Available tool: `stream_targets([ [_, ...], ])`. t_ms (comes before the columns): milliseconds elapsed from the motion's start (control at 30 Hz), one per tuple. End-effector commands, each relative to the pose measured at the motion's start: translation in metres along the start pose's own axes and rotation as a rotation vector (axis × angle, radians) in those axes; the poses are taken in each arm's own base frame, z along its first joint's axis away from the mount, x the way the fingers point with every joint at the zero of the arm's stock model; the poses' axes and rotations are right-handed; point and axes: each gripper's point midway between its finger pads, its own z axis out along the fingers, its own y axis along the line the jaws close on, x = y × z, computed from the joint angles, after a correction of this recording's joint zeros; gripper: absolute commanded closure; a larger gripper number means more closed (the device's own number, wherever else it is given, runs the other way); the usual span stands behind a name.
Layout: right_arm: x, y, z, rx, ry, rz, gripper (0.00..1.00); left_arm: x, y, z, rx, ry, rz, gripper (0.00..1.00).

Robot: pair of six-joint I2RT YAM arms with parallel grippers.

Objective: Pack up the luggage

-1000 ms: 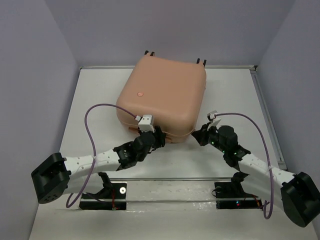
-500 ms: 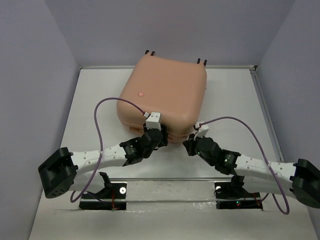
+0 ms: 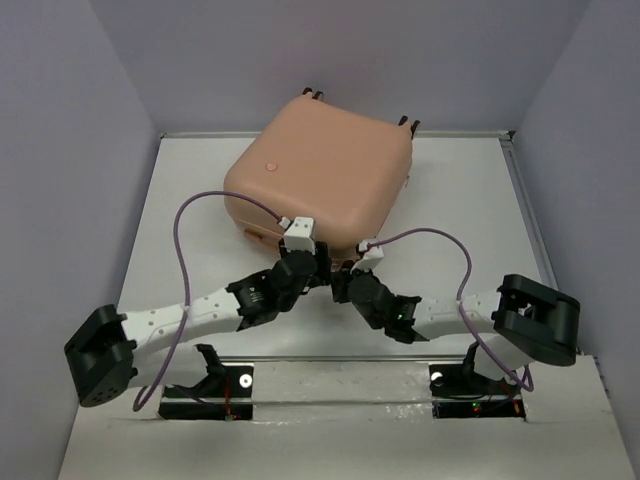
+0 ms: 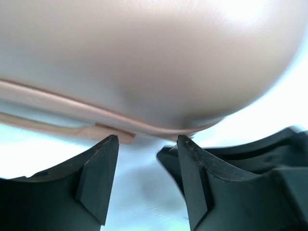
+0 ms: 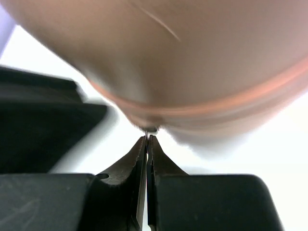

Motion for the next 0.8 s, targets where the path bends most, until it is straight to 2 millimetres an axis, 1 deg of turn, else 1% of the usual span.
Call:
stream_targets([
  [0,0.017,0.013,-0.032,-0.123,0.059,0.081,0.93,-0.123,-0.017,-0.059,0.12,-0.298,-0.206,0.35],
  [33,0.015,0.005,-0.043,-0.129,0.061,0.078,0.93,-0.131,-0.009,-0.066,0.108,-0.302,-0.21,0.33],
  [67,0.015,0.003,-0.05,-0.143,0.073,0.075,0.93,-0.149,0.008,-0.075,0.086,-0.34,-0.242,0.31],
  [133,0.019,-0.006,-0.061,-0.153,0.099,0.056,0.93,-0.164,0.029,-0.079,0.028,-0.349,-0.25,0.29],
  [167,0.016,-0.006,-0.071,-0.176,0.118,0.05,0.93,-0.185,0.032,-0.085,0.035,-0.374,-0.268,0.28],
  [200,0.017,-0.009,-0.076,-0.173,0.131,0.041,0.93,-0.195,0.039,-0.084,0.018,-0.381,-0.273,0.25],
  [233,0.023,-0.018,-0.082,-0.153,0.163,0.021,0.93,-0.219,0.06,-0.087,-0.041,-0.41,-0.293,0.24],
  [267,0.017,-0.015,-0.086,-0.176,0.151,0.03,0.93,-0.216,0.074,-0.078,-0.079,-0.387,-0.291,0.22],
  [300,0.014,-0.011,-0.093,-0.209,0.164,0.025,0.93,-0.235,0.096,-0.069,-0.123,-0.378,-0.288,0.21],
  [333,0.012,-0.009,-0.096,-0.218,0.171,0.018,0.93,-0.244,0.109,-0.062,-0.151,-0.368,-0.29,0.2],
  [367,0.011,-0.006,-0.1,-0.23,0.194,-0.005,0.9,-0.256,0.118,-0.047,-0.157,-0.343,-0.28,0.2],
  [433,0.008,-0.011,-0.099,-0.178,0.215,-0.047,0.73,-0.266,0.155,-0.034,-0.226,-0.326,-0.295,0.21],
  [467,0.015,-0.026,-0.102,-0.105,0.261,-0.084,0.49,-0.272,0.192,-0.021,-0.271,-0.306,-0.331,0.2],
  [500,0.009,-0.027,-0.101,-0.08,0.252,-0.095,0.42,-0.272,0.209,-0.014,-0.291,-0.295,-0.36,0.21],
  [533,0.007,-0.032,-0.102,-0.054,0.251,-0.106,0.39,-0.268,0.223,-0.005,-0.308,-0.272,-0.394,0.21],
  [567,0.008,-0.04,-0.104,-0.019,0.259,-0.106,0.35,-0.256,0.242,0.013,-0.331,-0.232,-0.432,0.22],
  [600,0.001,-0.048,-0.105,0.0,0.239,-0.086,0.33,-0.257,0.246,0.022,-0.279,-0.227,-0.459,0.23],
  [633,-0.002,-0.053,-0.105,0.01,0.234,-0.072,0.35,-0.25,0.251,0.032,-0.28,-0.201,-0.471,0.23],
  [667,-0.004,-0.061,-0.106,0.031,0.233,-0.053,0.56,-0.241,0.258,0.049,-0.288,-0.163,-0.479,0.23],
  [700,-0.01,-0.069,-0.106,0.056,0.219,-0.04,0.73,-0.239,0.261,0.056,-0.287,-0.148,-0.482,0.23],
  [733,-0.015,-0.075,-0.105,0.066,0.219,-0.019,0.82,-0.236,0.263,0.063,-0.286,-0.134,-0.481,0.23],
  [767,-0.028,-0.092,-0.101,0.123,0.195,0.004,0.93,-0.234,0.27,0.073,-0.291,-0.118,-0.491,0.23],
])
